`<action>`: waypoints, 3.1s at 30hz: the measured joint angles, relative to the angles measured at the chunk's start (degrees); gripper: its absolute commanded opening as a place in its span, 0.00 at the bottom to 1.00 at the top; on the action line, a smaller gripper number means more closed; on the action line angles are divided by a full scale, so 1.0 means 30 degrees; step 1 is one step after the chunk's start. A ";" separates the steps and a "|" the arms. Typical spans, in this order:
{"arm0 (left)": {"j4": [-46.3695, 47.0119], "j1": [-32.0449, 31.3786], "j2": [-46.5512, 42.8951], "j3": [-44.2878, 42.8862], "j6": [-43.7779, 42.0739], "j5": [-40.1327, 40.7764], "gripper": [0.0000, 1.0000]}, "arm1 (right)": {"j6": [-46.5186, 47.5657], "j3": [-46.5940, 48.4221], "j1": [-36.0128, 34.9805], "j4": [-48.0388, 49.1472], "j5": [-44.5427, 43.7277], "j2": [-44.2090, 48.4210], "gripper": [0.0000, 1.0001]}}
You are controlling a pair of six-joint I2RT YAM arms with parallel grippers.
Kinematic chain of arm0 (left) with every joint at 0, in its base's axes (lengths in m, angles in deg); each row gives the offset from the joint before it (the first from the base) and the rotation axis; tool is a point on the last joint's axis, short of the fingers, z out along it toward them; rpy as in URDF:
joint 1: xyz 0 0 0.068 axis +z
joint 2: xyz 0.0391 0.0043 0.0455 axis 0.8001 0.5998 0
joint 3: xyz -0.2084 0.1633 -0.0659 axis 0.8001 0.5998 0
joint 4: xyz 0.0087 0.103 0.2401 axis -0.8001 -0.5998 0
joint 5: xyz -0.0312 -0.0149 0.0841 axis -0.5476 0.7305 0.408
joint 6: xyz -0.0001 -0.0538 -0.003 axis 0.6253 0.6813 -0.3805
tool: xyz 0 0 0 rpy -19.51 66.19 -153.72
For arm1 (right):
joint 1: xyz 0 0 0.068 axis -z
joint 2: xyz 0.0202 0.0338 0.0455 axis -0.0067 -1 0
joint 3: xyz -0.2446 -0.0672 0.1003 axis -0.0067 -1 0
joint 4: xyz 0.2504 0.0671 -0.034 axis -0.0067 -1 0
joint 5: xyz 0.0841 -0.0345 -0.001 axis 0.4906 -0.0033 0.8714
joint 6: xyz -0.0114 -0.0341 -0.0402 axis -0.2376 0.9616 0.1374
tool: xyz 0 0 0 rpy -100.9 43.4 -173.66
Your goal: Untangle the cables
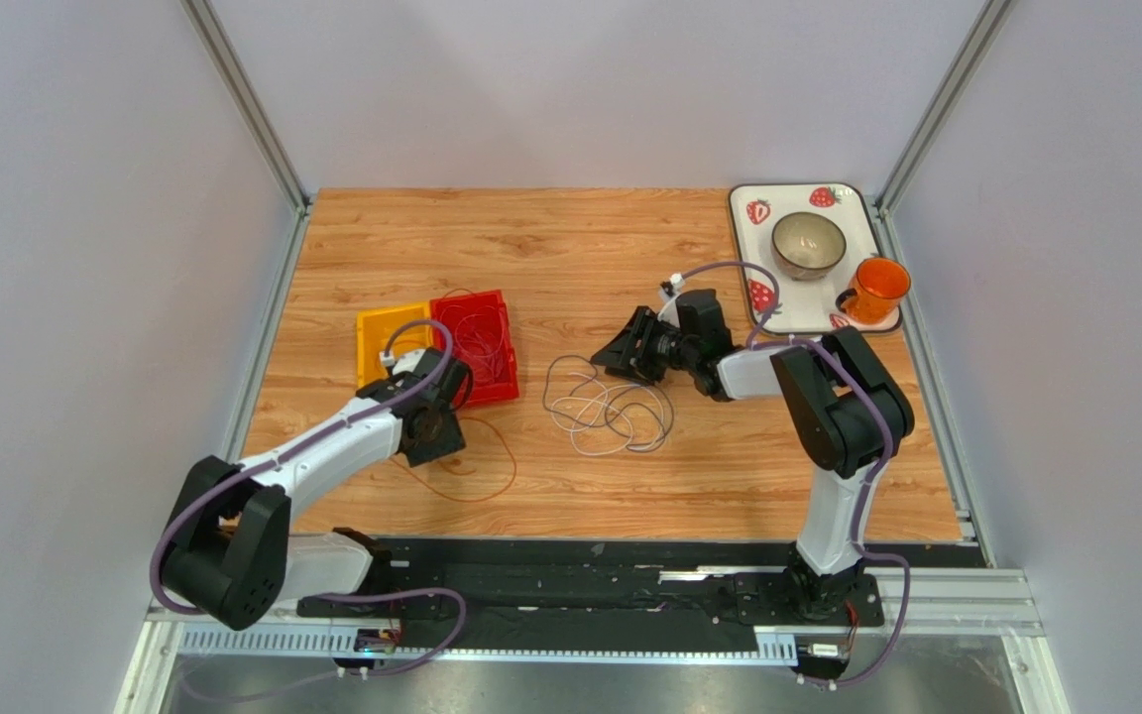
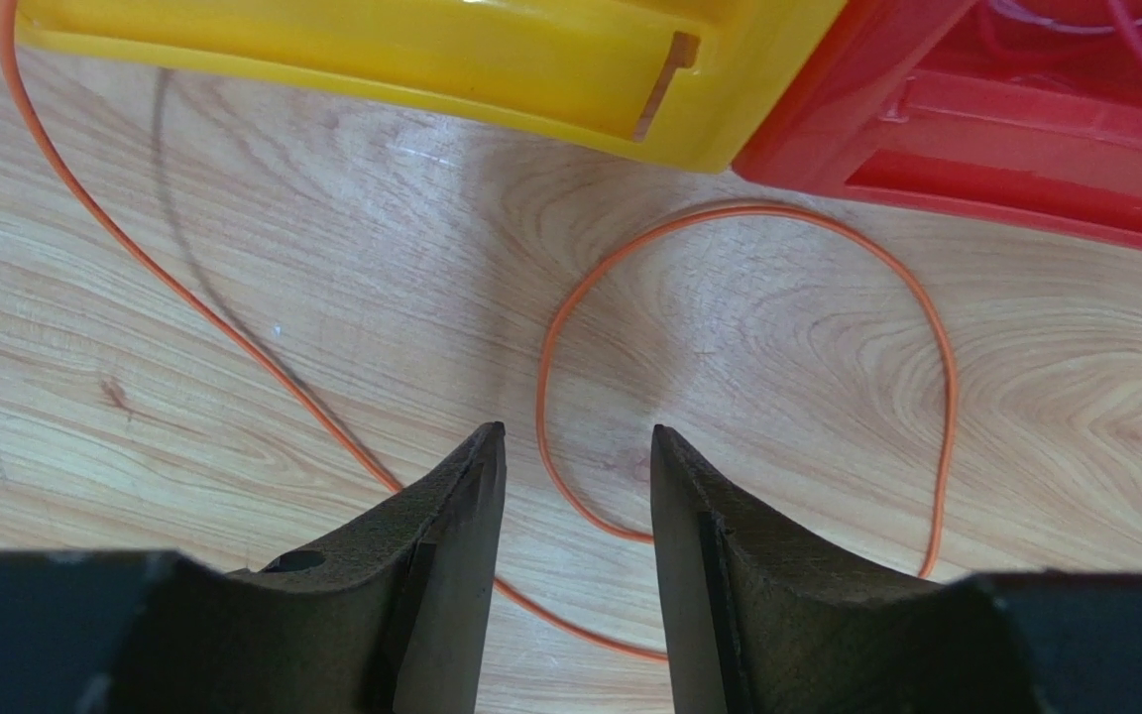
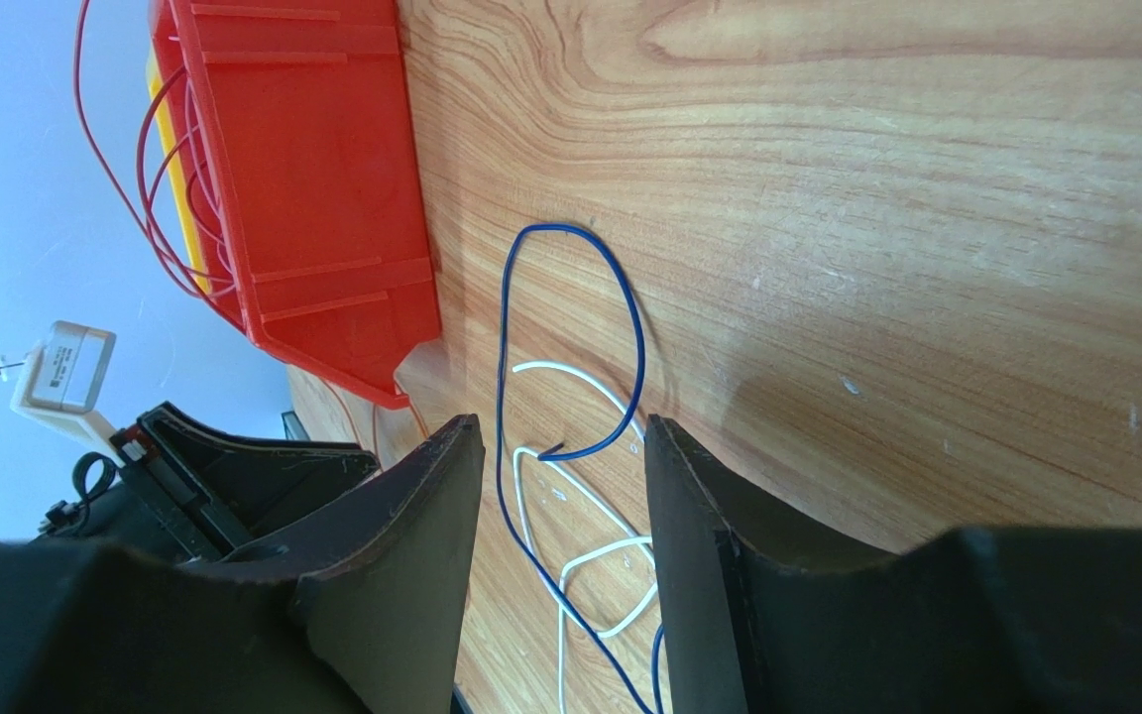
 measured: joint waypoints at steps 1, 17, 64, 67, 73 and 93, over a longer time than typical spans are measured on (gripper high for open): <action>-0.0007 -0.0029 0.0073 0.0036 0.0080 0.0007 0.48 | -0.0022 0.0000 0.0022 0.0000 0.0015 0.0000 0.48; -0.0678 -0.1406 0.1260 -0.0197 0.1173 0.0670 0.40 | -0.0117 0.0000 0.0080 0.0175 0.0160 -0.0007 0.48; -0.4656 -0.3410 -0.3643 -0.9792 -0.1042 0.3257 0.00 | -0.0925 -0.0073 0.0488 0.1319 0.0860 -0.0189 0.47; -0.6105 -0.2892 -0.4918 -1.2254 -0.1851 0.4138 0.00 | -0.0976 -0.0124 0.0495 0.1435 0.0918 -0.0189 0.47; -0.8189 -0.1479 -0.5100 -1.6167 -0.3774 0.5464 0.00 | -0.0991 -0.0168 0.0495 0.1515 0.0954 -0.0233 0.47; -0.8269 0.2368 -0.1763 -2.5973 -0.8422 0.7635 0.00 | -0.1137 -0.0182 0.0495 0.1698 0.1166 -0.0539 0.47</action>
